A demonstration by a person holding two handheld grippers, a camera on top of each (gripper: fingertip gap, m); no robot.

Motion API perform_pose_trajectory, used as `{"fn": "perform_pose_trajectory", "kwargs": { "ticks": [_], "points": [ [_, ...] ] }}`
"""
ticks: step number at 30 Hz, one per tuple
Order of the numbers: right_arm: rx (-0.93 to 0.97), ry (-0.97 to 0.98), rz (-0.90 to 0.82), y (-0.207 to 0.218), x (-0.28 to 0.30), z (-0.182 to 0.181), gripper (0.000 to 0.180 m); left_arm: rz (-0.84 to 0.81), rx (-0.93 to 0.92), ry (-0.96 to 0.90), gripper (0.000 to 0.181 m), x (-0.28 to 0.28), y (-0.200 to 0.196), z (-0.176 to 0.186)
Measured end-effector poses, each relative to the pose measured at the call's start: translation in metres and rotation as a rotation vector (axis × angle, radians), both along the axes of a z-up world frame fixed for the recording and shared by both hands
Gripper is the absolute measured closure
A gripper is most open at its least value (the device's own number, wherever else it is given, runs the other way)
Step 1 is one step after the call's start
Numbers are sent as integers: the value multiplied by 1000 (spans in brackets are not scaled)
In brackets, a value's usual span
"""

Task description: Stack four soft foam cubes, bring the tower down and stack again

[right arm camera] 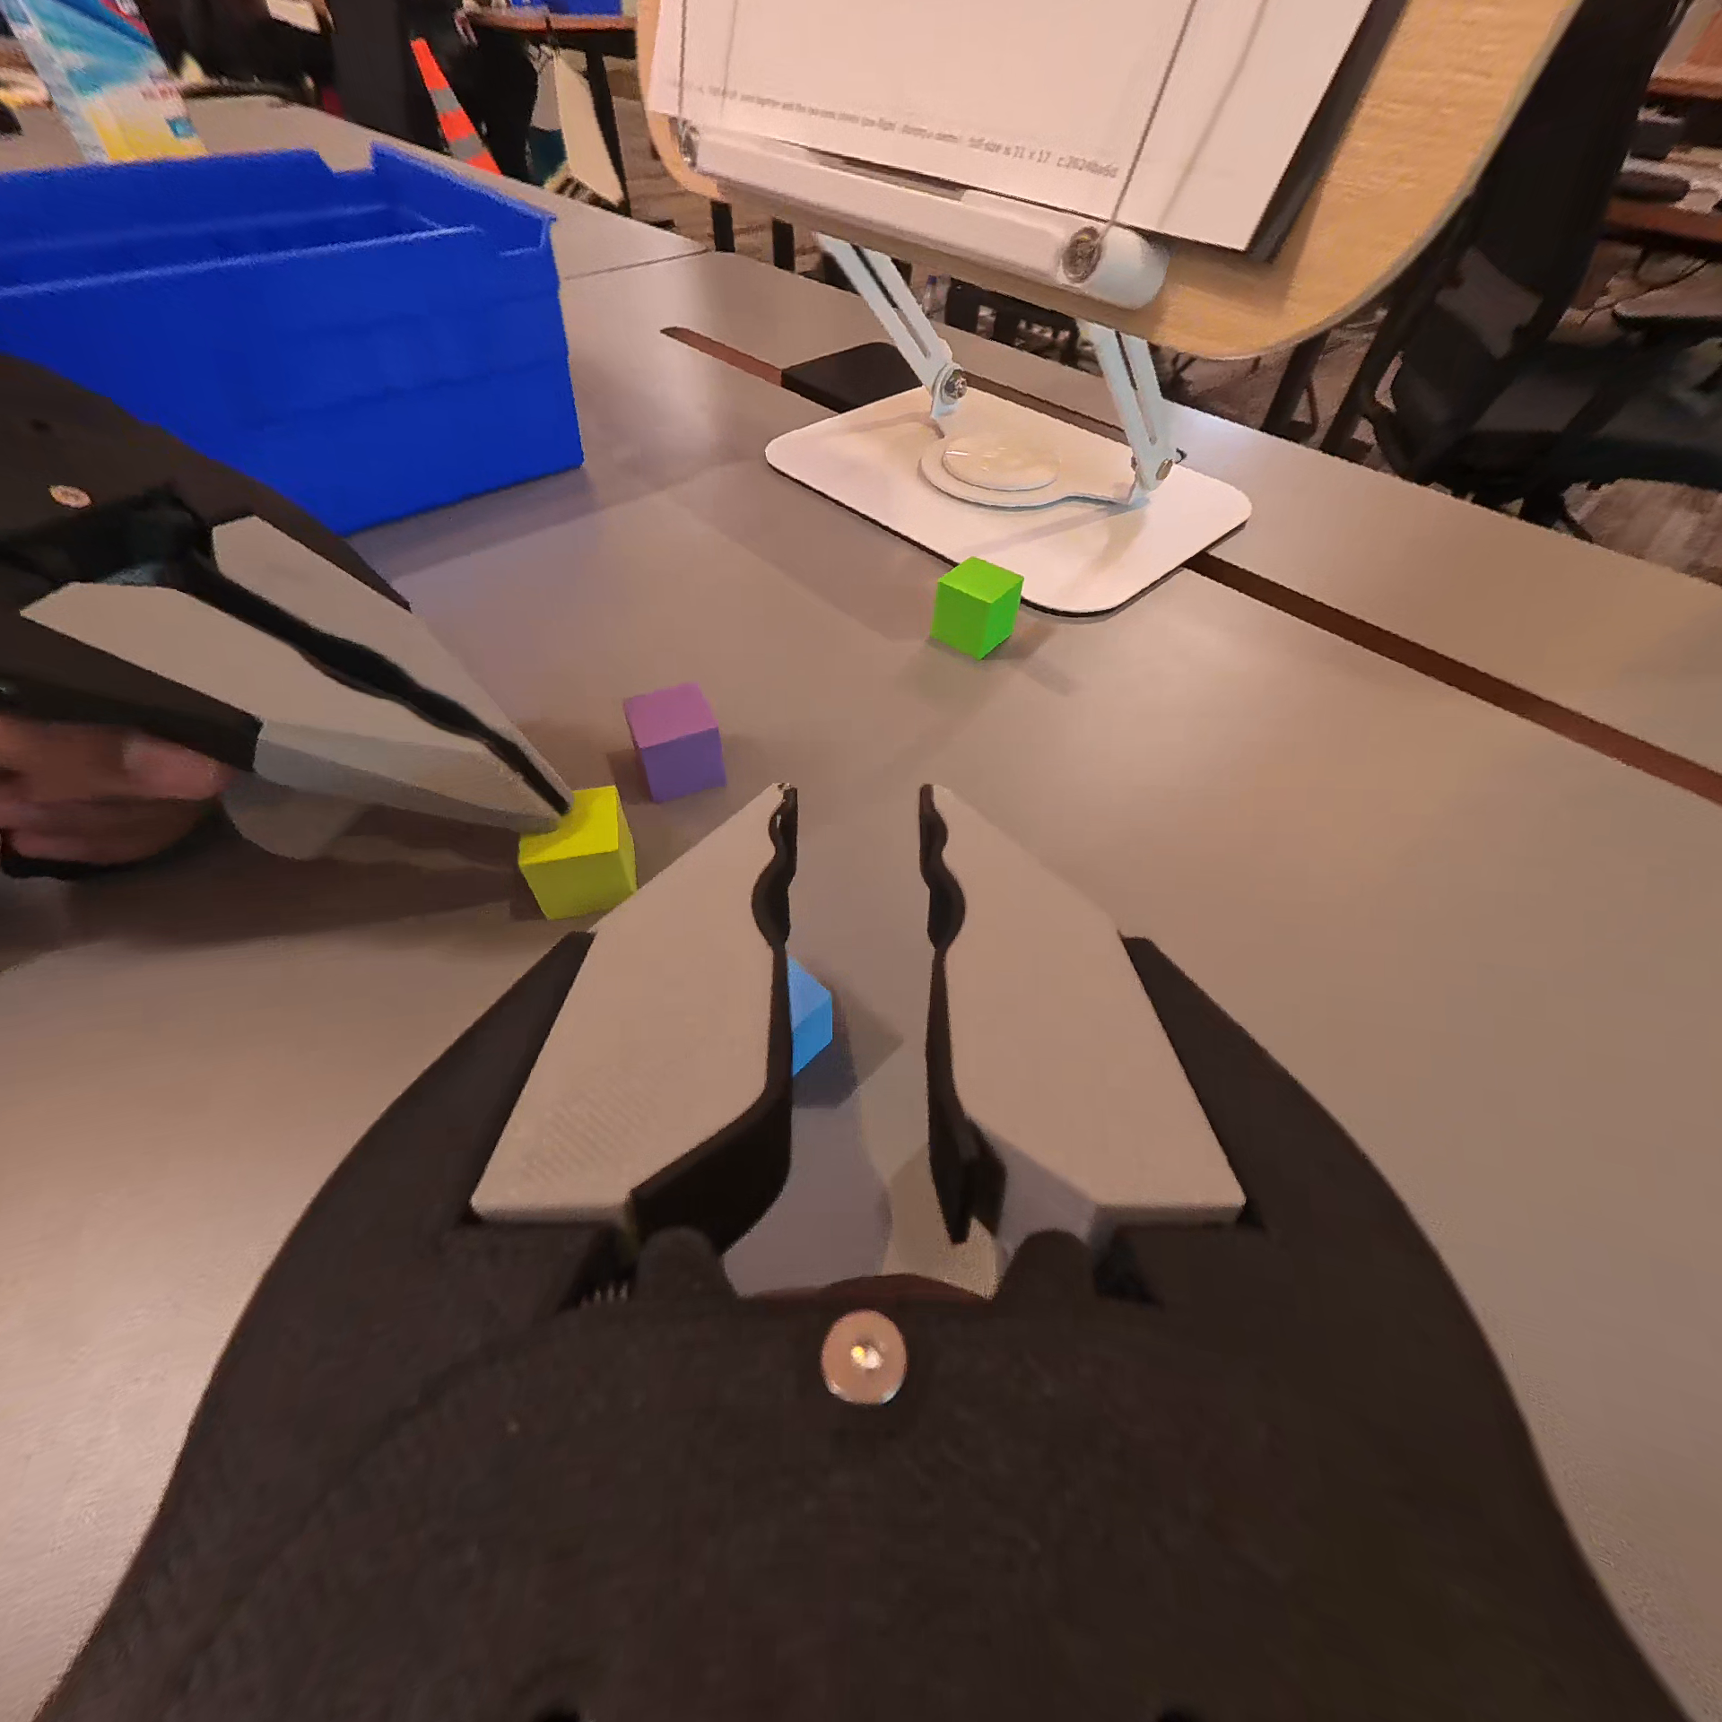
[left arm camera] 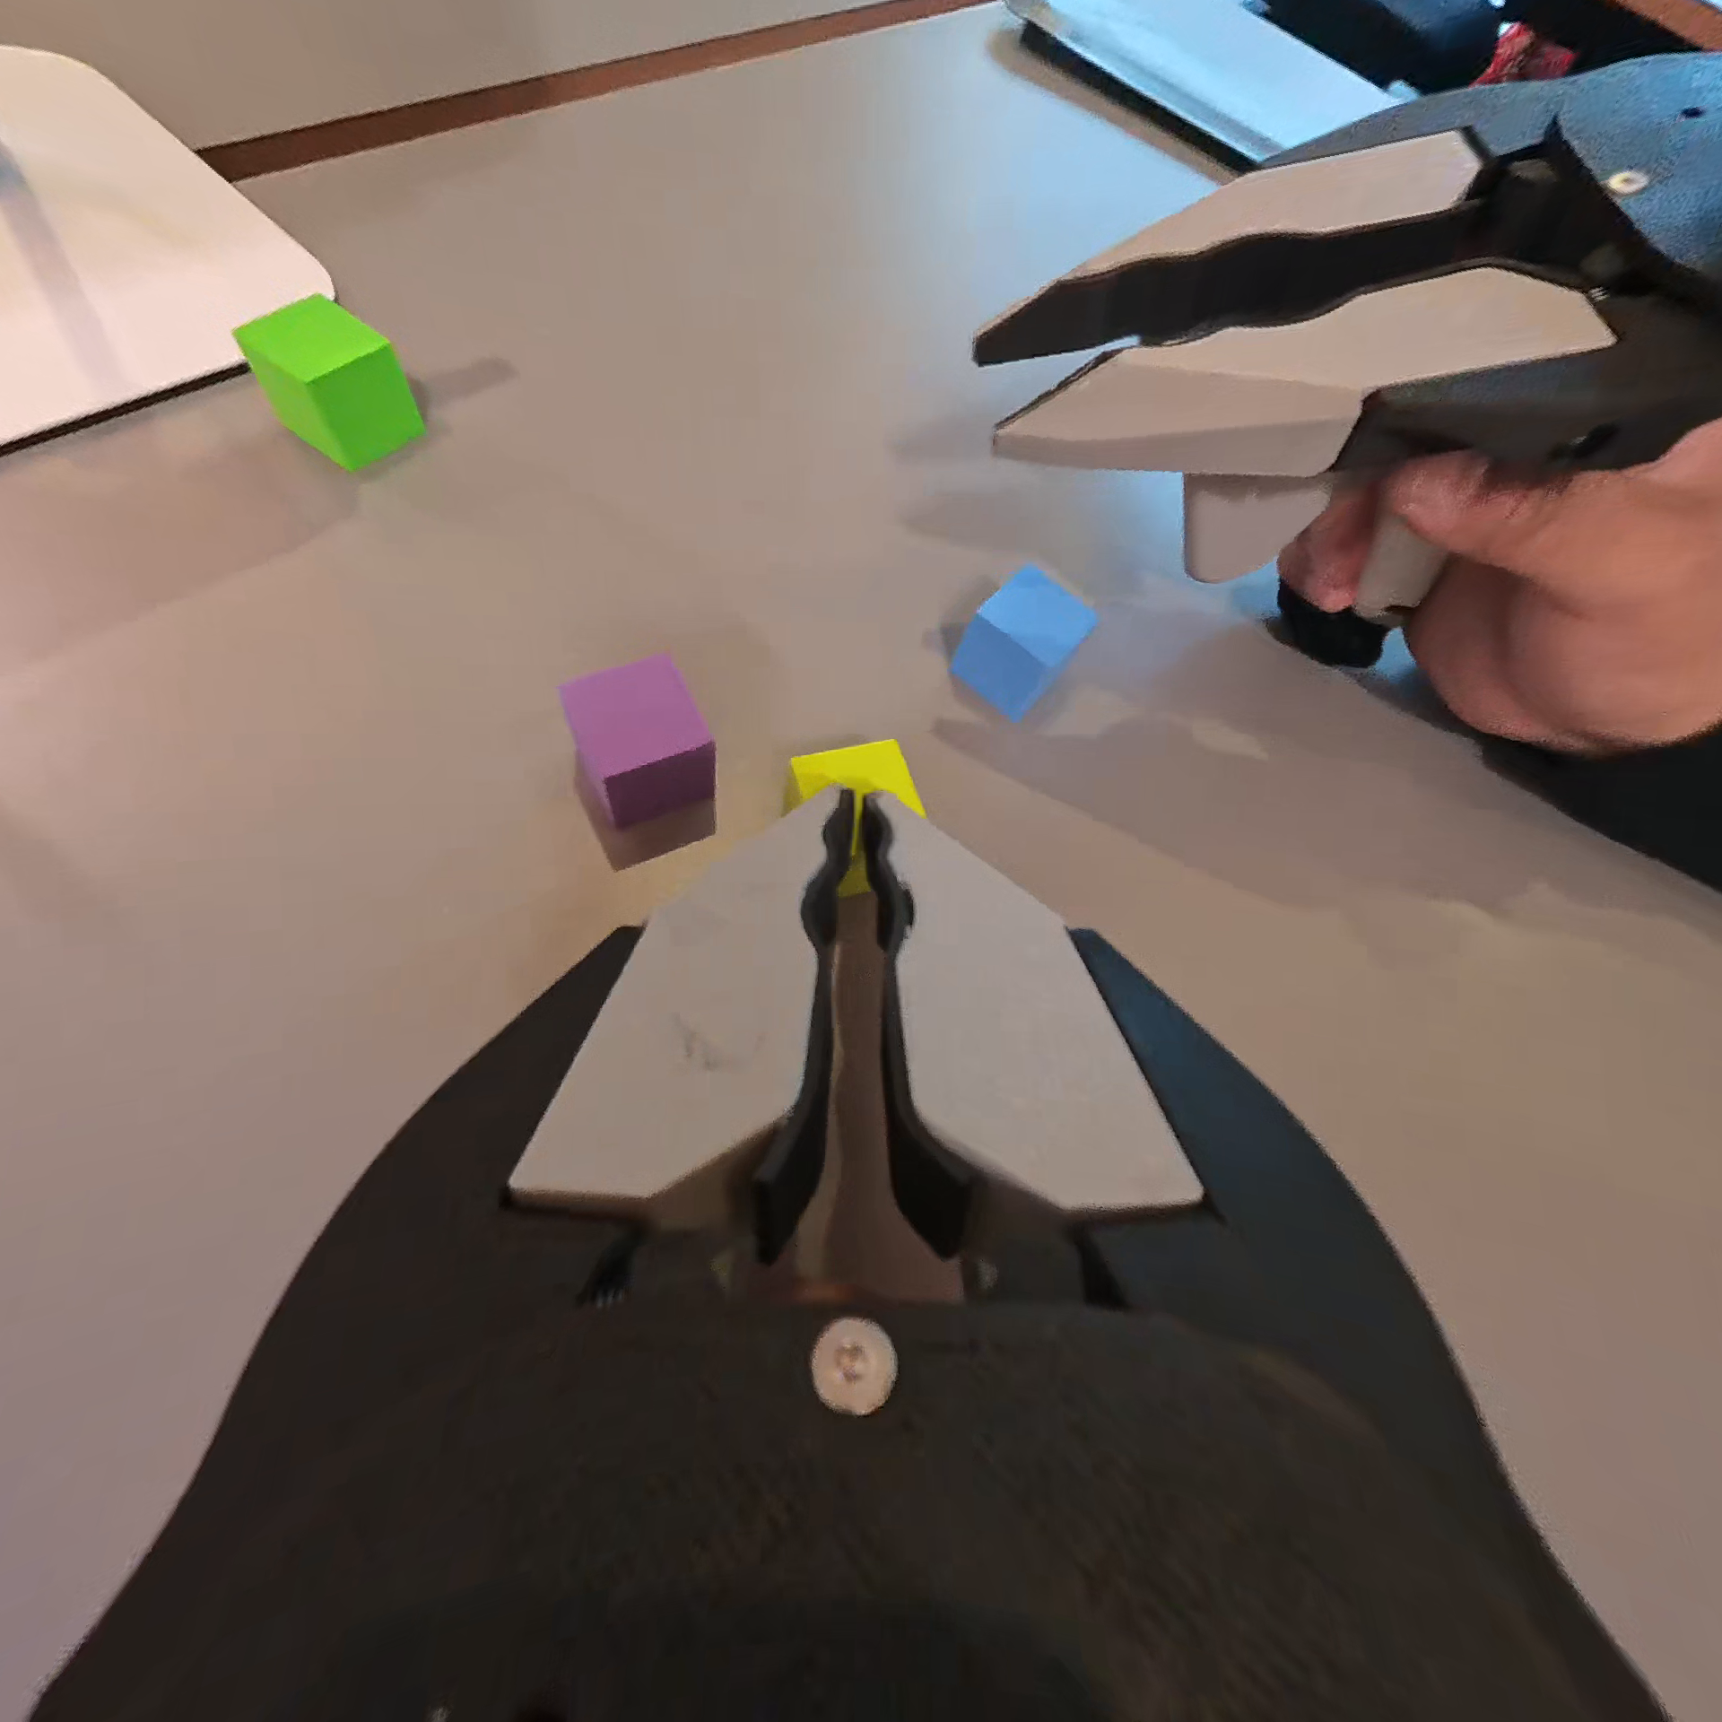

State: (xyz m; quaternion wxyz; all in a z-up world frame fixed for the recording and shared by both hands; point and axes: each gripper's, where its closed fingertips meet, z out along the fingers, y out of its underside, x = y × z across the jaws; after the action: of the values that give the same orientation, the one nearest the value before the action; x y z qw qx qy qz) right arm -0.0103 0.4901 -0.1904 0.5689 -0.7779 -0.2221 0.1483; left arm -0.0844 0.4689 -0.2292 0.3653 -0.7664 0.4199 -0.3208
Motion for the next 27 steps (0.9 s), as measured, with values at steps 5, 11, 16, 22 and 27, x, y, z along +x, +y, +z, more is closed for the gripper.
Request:
{"fn": "perform_pose_trajectory", "kwargs": {
  "ticks": [5,11,16,22,27],
  "points": [
    [-2,68,-4,0,5,5,155,-31,24,2,171,2,-5,1],
    [-3,77,19,-3,1,6,153,-31,107,49,163,4,-7,1],
    [-3,72,34,-2,-3,6,152,65,248,63,122,1,6,11],
    [5,76,35,-3,-2,8,152,41,116,151,121,1,4,-12],
    [-7,85,42,-3,-4,6,152,-14,23,168,155,5,-1,-22]
  ]
}}
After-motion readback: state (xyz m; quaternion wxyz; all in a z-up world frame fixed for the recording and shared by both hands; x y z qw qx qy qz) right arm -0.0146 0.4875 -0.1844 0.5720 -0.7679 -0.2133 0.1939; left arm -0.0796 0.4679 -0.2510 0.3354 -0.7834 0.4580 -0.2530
